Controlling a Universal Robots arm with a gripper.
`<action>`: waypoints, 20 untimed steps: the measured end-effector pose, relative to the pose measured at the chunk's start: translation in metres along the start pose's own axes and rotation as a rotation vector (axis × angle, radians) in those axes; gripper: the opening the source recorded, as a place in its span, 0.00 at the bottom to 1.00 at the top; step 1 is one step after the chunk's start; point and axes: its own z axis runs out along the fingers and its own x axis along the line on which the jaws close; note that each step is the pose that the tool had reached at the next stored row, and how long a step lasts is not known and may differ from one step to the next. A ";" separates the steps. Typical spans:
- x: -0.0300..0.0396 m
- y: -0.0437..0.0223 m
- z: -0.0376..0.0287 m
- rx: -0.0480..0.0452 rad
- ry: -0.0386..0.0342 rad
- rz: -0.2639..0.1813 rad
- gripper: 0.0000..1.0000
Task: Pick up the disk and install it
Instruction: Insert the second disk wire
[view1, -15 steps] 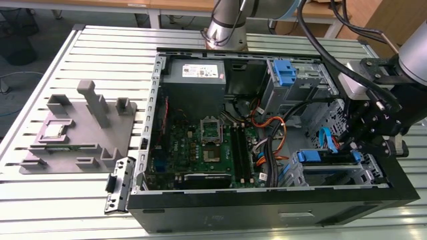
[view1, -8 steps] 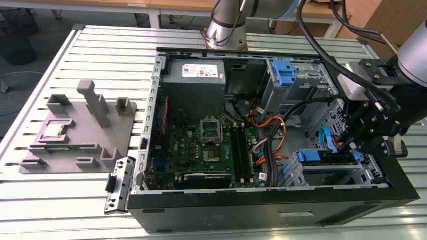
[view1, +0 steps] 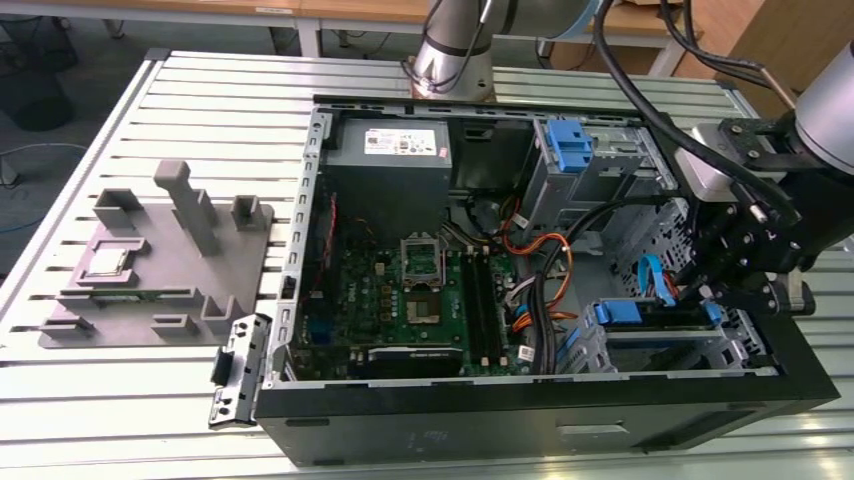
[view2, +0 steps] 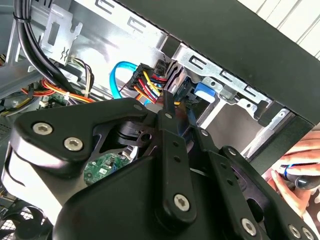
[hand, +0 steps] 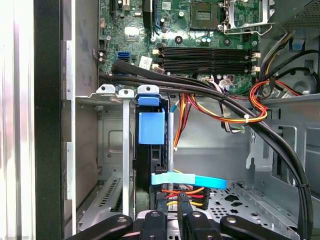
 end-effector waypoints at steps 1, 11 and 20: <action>-0.0001 0.0000 -0.0011 0.0000 -0.0004 0.000 0.24; -0.0009 -0.0005 -0.0186 0.0000 -0.0001 0.000 0.24; -0.0008 0.0087 -0.0187 0.0002 0.0002 0.000 0.24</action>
